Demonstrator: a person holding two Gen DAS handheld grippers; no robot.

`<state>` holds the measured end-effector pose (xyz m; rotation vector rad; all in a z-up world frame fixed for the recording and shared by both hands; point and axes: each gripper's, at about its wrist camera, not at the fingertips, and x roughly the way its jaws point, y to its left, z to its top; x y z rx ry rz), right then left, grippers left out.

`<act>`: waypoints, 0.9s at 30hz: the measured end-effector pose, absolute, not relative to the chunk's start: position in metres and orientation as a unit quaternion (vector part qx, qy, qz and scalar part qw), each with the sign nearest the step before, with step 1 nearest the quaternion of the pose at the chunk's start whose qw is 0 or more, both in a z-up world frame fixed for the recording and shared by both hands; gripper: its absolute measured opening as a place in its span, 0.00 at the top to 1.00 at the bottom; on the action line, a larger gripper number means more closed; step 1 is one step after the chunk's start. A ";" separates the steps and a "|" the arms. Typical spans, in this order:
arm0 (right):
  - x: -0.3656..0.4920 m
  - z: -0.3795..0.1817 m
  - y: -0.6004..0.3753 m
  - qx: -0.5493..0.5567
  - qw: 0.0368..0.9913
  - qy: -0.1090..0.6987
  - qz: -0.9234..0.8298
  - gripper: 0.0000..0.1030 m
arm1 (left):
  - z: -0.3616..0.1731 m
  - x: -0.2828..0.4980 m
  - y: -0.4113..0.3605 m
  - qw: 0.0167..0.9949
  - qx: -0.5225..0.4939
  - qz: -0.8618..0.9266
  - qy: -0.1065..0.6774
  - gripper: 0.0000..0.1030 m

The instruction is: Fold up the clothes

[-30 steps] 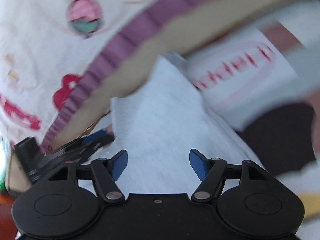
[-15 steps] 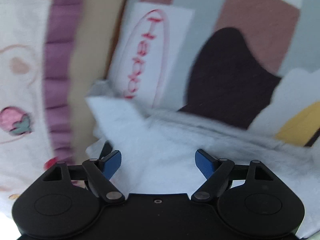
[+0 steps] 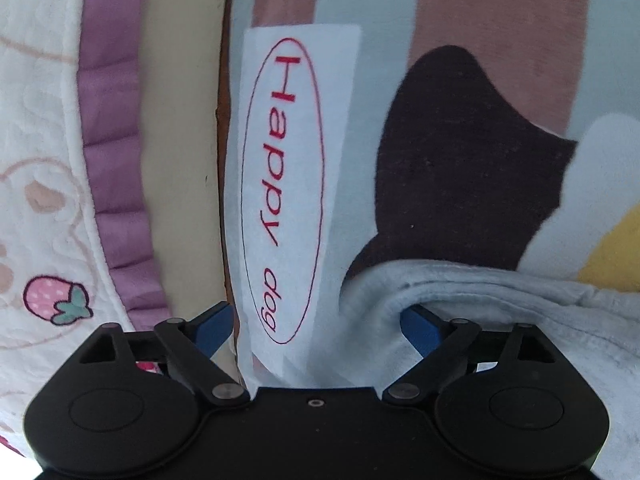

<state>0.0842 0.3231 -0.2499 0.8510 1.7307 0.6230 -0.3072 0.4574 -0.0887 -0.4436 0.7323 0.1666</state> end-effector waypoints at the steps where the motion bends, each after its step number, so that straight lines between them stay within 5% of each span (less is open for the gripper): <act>1: 0.083 -0.249 0.324 0.353 0.532 0.721 0.269 0.09 | -0.090 -0.308 0.460 0.903 -0.226 0.080 0.356 0.93; 7: 0.075 -0.244 0.323 0.331 0.536 0.697 0.343 0.11 | -0.091 -0.302 0.472 0.889 -0.268 0.052 0.368 0.91; 9: 0.067 -0.242 0.323 0.319 0.529 0.692 0.374 0.11 | -0.089 -0.304 0.475 0.882 -0.281 0.030 0.376 0.77; 18: 0.036 -0.207 0.356 0.104 0.644 0.600 0.463 0.15 | -0.076 -0.319 0.516 0.873 -0.375 0.104 0.293 0.59; 27: 0.037 -0.222 0.364 0.126 0.617 0.616 0.473 0.16 | -0.091 -0.255 0.498 0.906 -0.323 0.046 0.272 0.58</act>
